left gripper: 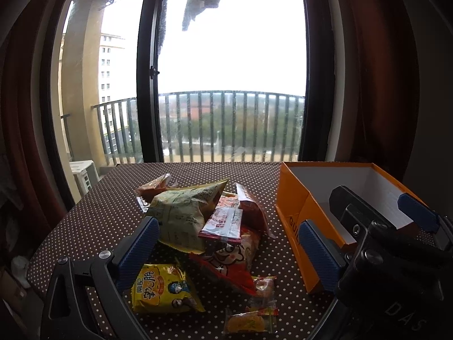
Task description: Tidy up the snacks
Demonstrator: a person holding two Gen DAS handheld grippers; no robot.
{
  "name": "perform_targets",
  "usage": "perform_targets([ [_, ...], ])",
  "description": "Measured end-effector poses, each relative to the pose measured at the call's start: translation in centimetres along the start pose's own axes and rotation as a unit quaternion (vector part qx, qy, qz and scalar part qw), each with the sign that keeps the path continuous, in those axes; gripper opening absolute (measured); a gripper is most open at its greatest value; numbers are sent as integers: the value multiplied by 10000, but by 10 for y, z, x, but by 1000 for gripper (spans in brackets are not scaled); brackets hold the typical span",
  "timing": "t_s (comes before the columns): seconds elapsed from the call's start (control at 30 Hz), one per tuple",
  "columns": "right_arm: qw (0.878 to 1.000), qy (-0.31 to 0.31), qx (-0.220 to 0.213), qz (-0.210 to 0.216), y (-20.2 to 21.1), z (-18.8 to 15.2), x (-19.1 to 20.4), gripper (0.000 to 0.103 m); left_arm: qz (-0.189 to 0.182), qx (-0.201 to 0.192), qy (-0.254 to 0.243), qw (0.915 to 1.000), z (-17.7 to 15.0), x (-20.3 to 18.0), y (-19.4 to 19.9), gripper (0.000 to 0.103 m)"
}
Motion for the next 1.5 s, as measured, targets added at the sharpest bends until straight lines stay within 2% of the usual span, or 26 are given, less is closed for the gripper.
perform_targets([
  [0.33, 9998, -17, 196, -31, -6, -3, -2, 103, -130, 245, 20, 9996, -4, -3, -8, 100],
  [0.83, 9999, 15, 155, 8, -6, 0, -1, 103, -205, 220, -87, 9995, -1, -6, -9, 102],
  [1.07, 9998, 44, 207, 16, -9, -2, 2, 103, 50, 134, -172, 9997, 1, -2, -5, 102],
  [1.3, 9998, 82, 170, 21, -5, -3, 4, 103, -194, 98, -297, 9993, 1, -10, -2, 102],
  [1.5, 9999, 45, 148, -33, -3, -3, 3, 103, -261, 129, -230, 9993, 0, -11, -2, 101],
])
Point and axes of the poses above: each gripper's, at about its wrist camera, not at the fingertips, and y roughly against the way its jaws point, x to its left, z to its top, the point moved 9 cm from there along -y, roughly the way its jaws point, and after that the axes turned 7 degrees about -y, right-handed, at the moved point
